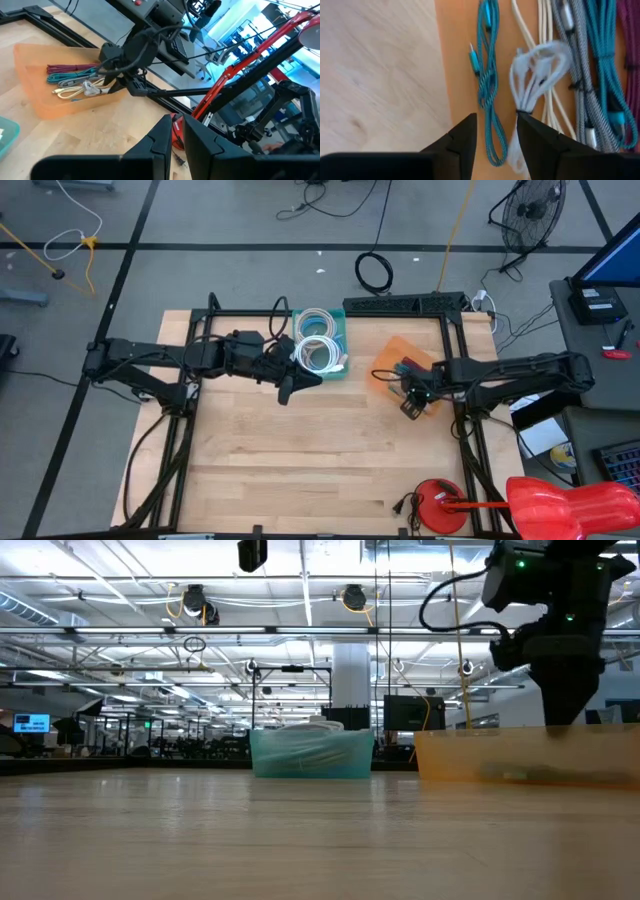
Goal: Pick & Place USB Port
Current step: Adjust the orange bin
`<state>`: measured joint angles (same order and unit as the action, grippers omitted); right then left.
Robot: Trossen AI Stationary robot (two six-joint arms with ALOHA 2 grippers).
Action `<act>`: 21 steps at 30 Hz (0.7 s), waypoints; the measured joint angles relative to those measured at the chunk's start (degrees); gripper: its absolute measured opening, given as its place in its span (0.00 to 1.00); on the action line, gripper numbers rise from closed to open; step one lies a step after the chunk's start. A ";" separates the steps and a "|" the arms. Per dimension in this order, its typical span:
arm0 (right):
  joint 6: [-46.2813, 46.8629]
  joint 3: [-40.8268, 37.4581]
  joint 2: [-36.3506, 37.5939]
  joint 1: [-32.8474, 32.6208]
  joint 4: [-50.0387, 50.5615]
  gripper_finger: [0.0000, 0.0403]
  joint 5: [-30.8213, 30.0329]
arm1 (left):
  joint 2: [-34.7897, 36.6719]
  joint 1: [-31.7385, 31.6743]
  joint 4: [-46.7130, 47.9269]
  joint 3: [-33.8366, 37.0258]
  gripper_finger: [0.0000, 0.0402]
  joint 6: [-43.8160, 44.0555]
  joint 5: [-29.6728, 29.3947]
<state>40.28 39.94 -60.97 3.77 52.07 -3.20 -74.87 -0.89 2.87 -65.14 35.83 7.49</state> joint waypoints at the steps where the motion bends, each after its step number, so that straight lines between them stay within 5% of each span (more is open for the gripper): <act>1: -0.33 0.59 0.00 0.35 -0.01 0.33 -0.24 | 0.00 0.00 0.00 0.00 0.12 0.00 0.00; 9: -2.30 9.35 0.00 2.26 -1.61 0.22 -3.18 | 0.00 0.05 0.00 0.00 0.12 0.00 -0.03; 15: -3.46 13.71 0.00 1.42 -9.02 0.02 3.46 | 0.00 0.33 0.04 0.00 0.12 -0.15 -0.02; 21: -2.52 13.69 -4.08 -1.37 -10.05 0.00 4.65 | 0.00 0.31 0.07 0.00 0.12 -0.85 -0.04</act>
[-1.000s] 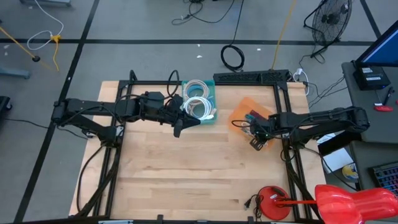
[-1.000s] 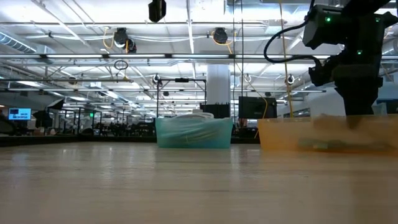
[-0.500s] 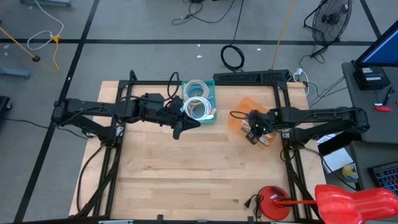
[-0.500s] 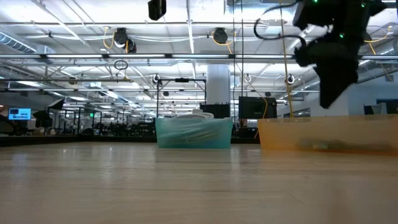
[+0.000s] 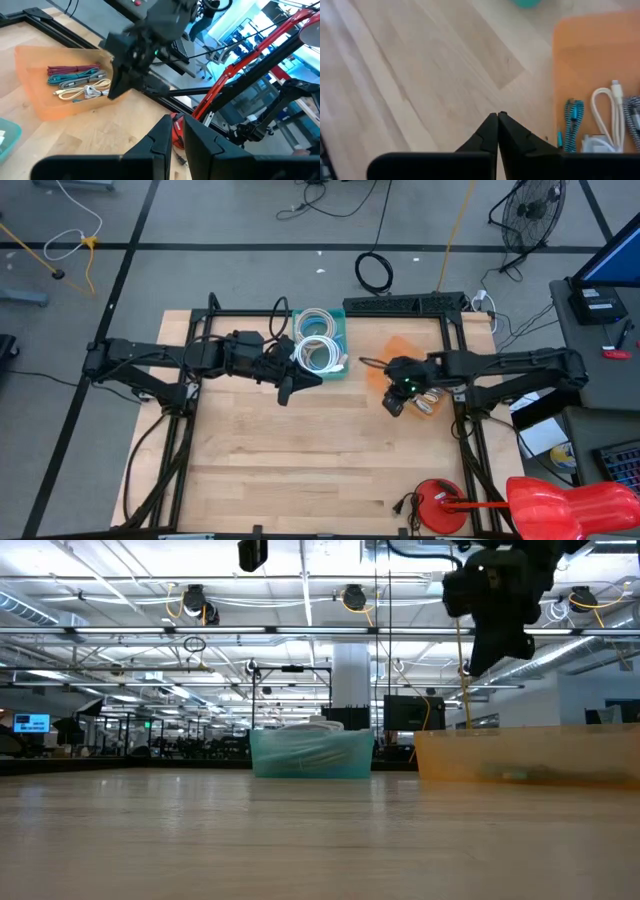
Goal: Pick & Place USB Port
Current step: Adjust the orange bin
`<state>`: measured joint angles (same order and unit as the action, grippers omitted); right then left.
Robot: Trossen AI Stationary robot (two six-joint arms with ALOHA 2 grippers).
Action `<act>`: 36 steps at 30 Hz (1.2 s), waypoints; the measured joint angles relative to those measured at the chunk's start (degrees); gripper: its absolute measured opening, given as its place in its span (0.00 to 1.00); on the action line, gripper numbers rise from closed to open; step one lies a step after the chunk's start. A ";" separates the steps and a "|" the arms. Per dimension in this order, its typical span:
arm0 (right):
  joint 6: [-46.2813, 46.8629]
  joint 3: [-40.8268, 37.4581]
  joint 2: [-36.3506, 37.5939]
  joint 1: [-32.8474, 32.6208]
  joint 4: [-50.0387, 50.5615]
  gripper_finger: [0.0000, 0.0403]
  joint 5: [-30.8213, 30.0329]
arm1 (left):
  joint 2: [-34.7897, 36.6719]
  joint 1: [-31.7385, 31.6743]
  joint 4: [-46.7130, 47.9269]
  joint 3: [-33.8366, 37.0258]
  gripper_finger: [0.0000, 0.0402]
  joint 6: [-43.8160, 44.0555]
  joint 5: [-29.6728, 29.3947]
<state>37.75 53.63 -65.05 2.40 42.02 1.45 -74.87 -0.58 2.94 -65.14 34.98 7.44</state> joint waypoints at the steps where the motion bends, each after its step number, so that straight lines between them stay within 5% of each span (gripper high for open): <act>1: -0.02 0.00 -1.08 -0.36 -0.21 0.00 0.06 | 0.00 0.00 0.01 0.00 0.12 -0.07 0.00; 9: -3.29 0.00 -10.13 -2.57 -3.95 0.00 -0.12 | 0.00 -0.02 0.37 0.00 0.12 -0.26 0.00; 20: -9.54 0.00 -19.06 -1.65 -2.39 0.00 -9.16 | 0.00 1.46 1.85 0.00 0.12 0.08 -0.12; 36: -13.01 0.00 -21.12 7.68 -3.17 0.00 -16.68 | 0.00 4.18 2.05 0.02 0.12 -0.60 -3.13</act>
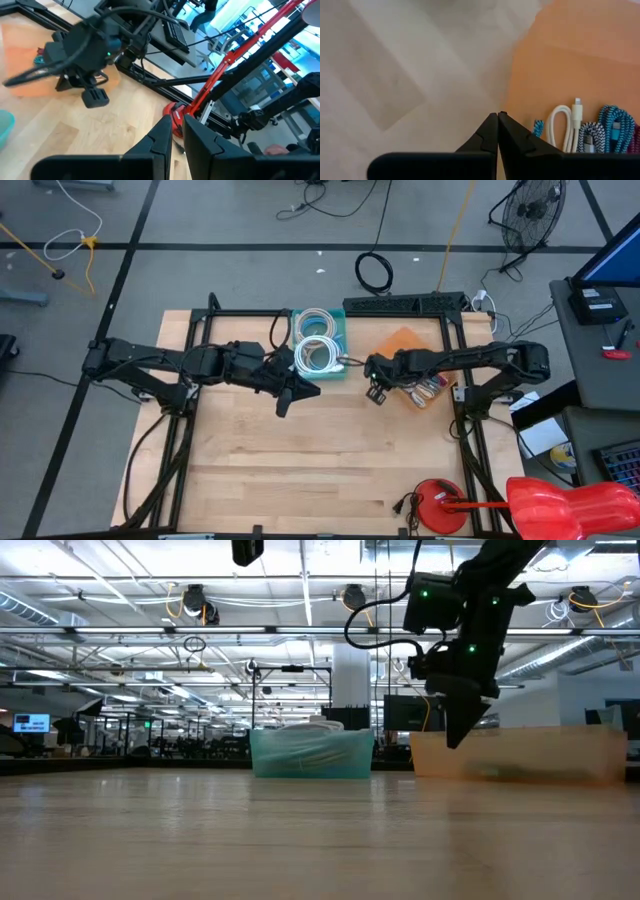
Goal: Pick & Place USB Port
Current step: Adjust the orange bin
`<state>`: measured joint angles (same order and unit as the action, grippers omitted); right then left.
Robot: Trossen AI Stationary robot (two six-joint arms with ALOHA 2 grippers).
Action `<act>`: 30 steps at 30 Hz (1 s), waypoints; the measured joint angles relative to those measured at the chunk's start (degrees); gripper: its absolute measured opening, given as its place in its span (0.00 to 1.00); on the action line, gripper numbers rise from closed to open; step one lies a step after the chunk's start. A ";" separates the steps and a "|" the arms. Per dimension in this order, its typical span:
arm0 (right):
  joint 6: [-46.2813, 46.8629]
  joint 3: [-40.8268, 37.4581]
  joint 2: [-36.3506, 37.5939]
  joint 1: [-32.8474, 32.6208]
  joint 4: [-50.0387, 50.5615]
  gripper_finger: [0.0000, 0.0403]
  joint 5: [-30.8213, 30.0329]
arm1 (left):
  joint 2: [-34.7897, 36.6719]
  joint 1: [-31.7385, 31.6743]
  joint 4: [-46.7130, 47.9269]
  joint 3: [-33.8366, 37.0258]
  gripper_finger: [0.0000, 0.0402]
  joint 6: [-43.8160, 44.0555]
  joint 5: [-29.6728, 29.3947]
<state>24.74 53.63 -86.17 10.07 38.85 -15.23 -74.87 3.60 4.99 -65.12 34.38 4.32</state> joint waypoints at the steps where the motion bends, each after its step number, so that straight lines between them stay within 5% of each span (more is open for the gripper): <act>1: -0.04 0.00 0.00 0.69 0.14 0.00 -0.49 | 0.00 0.06 0.00 0.00 0.12 -0.03 0.00; 30: 0.02 0.00 0.04 16.22 2.07 0.00 -6.16 | -0.02 1.80 2.93 0.02 0.12 1.22 -0.53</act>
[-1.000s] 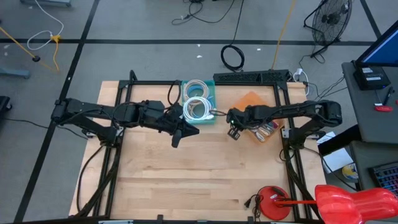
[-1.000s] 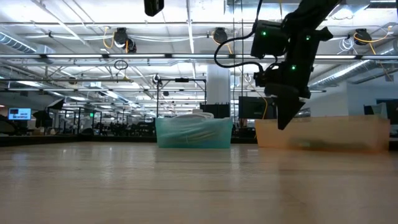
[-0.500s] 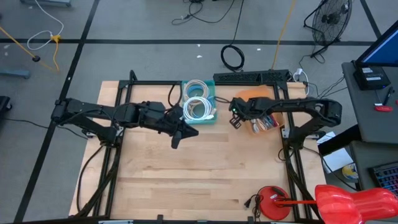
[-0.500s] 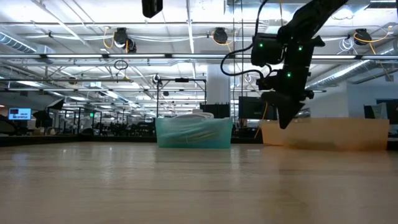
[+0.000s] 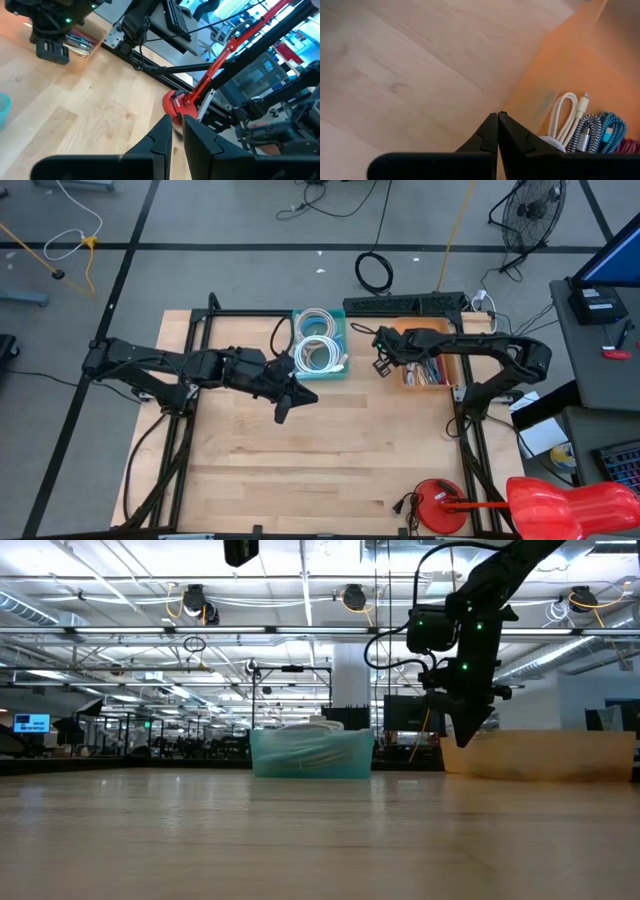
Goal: Pick & Place USB Port
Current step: Adjust the orange bin
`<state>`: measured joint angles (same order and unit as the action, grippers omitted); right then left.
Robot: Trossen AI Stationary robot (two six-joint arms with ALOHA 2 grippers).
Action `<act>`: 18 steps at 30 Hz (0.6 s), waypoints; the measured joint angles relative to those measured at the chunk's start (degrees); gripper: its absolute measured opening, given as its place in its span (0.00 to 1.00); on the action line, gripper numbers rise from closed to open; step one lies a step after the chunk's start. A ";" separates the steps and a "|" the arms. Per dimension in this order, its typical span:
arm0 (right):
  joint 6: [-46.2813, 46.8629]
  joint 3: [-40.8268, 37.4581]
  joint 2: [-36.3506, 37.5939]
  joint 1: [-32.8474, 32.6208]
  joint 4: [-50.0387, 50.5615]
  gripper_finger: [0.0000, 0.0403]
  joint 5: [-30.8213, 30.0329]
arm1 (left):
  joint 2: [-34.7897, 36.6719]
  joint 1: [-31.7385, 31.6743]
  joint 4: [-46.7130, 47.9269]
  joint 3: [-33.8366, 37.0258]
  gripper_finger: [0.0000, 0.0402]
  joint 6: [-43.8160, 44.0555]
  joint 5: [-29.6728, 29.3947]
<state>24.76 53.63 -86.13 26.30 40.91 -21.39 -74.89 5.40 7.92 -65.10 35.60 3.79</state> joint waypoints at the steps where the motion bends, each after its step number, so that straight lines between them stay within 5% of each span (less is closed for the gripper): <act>1: 0.03 0.00 0.00 0.00 0.04 0.00 -0.45 | 0.00 0.11 0.01 0.00 0.12 -0.15 -0.41; 9: 0.30 -0.02 0.98 0.25 -0.17 0.00 -2.81 | 0.00 1.10 0.00 0.00 0.12 0.06 -0.97; 18: 1.35 -0.09 10.78 0.27 -2.51 0.00 -5.41 | 0.00 1.82 -0.01 0.00 0.12 0.09 -2.07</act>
<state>26.11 53.54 -75.34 26.57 38.40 -26.80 -74.89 7.22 7.91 -65.10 35.69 1.72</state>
